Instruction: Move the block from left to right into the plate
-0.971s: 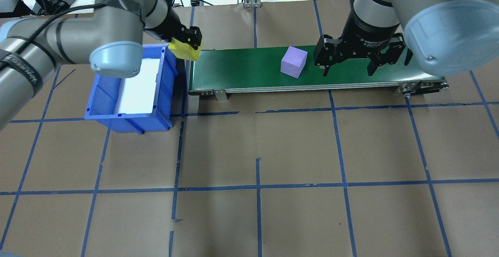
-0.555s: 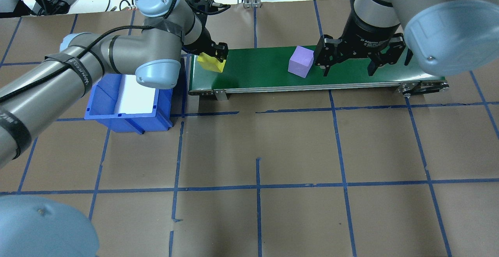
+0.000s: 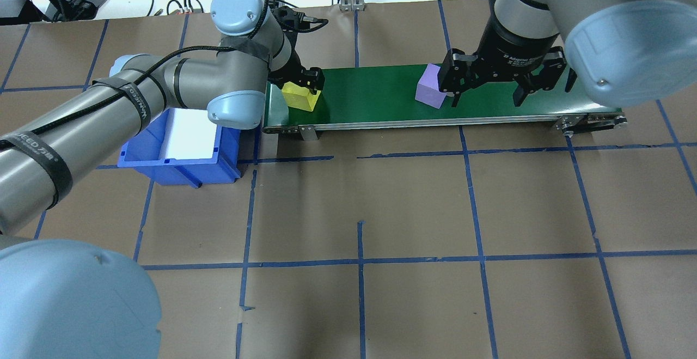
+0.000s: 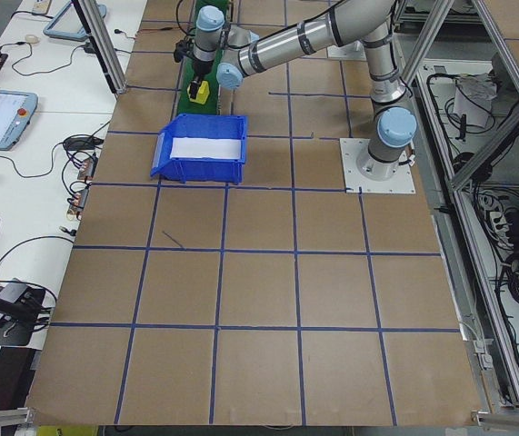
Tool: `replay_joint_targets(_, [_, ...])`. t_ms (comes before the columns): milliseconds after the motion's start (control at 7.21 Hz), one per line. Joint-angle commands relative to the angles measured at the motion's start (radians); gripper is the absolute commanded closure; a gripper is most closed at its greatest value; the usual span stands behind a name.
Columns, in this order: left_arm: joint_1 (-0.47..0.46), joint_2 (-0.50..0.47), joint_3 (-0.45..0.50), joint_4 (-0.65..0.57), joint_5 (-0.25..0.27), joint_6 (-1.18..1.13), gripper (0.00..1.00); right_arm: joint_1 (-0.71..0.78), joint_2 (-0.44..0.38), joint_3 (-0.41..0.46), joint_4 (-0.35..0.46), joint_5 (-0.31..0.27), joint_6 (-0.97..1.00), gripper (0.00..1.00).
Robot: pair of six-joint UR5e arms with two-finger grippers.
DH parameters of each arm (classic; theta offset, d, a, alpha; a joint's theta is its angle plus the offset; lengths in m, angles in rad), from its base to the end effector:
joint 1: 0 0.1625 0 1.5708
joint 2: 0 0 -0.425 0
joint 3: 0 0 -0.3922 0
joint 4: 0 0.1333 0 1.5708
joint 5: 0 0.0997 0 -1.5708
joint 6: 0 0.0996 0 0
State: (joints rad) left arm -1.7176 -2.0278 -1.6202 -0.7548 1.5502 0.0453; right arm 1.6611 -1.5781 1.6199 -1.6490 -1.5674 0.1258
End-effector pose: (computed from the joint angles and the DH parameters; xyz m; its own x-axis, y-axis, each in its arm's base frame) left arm -0.2298 -0.6290 0.2892 -0.9808 0.1950 0.0058 0.1839 0.9343 -0.3052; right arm 0.1775 -0.4780 0.4752 -0.9993 0.0353 -0.0079 0.0355 0.9987 -0.0357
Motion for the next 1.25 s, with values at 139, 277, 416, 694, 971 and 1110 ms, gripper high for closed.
replay_joint_targets(139, [0.067, 0.218, 0.016, -0.339, 0.106, -0.018, 0.0, -0.036, 0.013, -0.009, -0.003, -0.008, -0.031, 0.0])
replay_joint_targets(277, [0.137, 0.307, 0.016, -0.497, 0.102, -0.016, 0.0, -0.113, 0.02, -0.014, -0.003, 0.0, -0.073, 0.0])
replay_joint_targets(416, [0.197, 0.369, 0.014, -0.643, 0.096, -0.016, 0.0, -0.207, 0.047, -0.023, 0.0, 0.006, -0.124, 0.0])
replay_joint_targets(694, [0.23, 0.449, 0.011, -0.834, 0.094, -0.013, 0.0, -0.341, 0.122, -0.049, -0.029, 0.003, -0.17, 0.0])
replay_joint_targets(971, [0.228, 0.462, 0.008, -0.905, 0.074, -0.013, 0.0, -0.414, 0.22, -0.051, -0.093, 0.012, -0.164, 0.0])
replay_joint_targets(1110, [0.227, 0.462, 0.005, -0.905, 0.039, -0.013, 0.0, -0.417, 0.28, -0.052, -0.133, 0.08, -0.172, 0.0])
